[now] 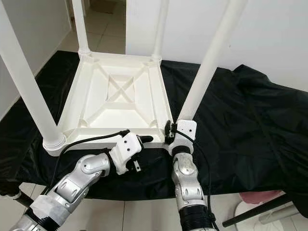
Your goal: Building children table
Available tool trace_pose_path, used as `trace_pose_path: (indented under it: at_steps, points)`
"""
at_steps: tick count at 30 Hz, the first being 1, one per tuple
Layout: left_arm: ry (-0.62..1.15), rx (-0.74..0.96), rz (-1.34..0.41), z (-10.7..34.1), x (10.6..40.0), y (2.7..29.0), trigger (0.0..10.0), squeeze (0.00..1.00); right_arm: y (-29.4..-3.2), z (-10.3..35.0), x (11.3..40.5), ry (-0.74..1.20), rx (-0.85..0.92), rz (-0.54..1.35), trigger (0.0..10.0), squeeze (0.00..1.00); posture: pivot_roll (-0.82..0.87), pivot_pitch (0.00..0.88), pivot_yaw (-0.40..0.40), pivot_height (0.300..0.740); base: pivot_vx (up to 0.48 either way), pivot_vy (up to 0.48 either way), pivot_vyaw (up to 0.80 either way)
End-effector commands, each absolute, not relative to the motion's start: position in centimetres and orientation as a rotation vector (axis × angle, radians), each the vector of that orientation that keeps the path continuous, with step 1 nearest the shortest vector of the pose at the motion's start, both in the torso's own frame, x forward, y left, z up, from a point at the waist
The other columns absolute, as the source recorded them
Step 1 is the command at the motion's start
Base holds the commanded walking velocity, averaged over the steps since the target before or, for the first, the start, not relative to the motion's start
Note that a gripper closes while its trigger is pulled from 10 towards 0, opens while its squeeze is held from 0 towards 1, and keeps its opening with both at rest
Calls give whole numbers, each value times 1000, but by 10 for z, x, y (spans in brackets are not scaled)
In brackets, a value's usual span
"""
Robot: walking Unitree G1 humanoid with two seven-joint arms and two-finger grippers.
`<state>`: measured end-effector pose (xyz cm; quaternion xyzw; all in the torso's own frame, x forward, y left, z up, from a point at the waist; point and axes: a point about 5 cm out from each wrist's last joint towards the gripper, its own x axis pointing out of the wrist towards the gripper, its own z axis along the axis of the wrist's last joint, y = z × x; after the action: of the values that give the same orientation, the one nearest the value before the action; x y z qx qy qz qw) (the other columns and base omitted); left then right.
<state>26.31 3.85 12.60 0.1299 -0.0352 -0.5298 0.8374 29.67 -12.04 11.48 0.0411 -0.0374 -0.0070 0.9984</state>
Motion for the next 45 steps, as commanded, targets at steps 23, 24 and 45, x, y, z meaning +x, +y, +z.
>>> trace_pose_path:
  at_steps: [23,24,45]
  points:
    - [-81,296,-1219,127,260,32,10000,0,-170,102,275,-134,17,252,10000,0,-18,0,-79,740,0,0,0]
    - [-81,296,-1219,127,260,32,10000,0,-170,102,275,-134,17,252,10000,0,-18,0,-79,740,0,0,0]
    - [-86,299,-1213,130,269,31,10000,0,-167,114,313,-133,-65,530,0,0,-39,0,-74,740,0,0,0]
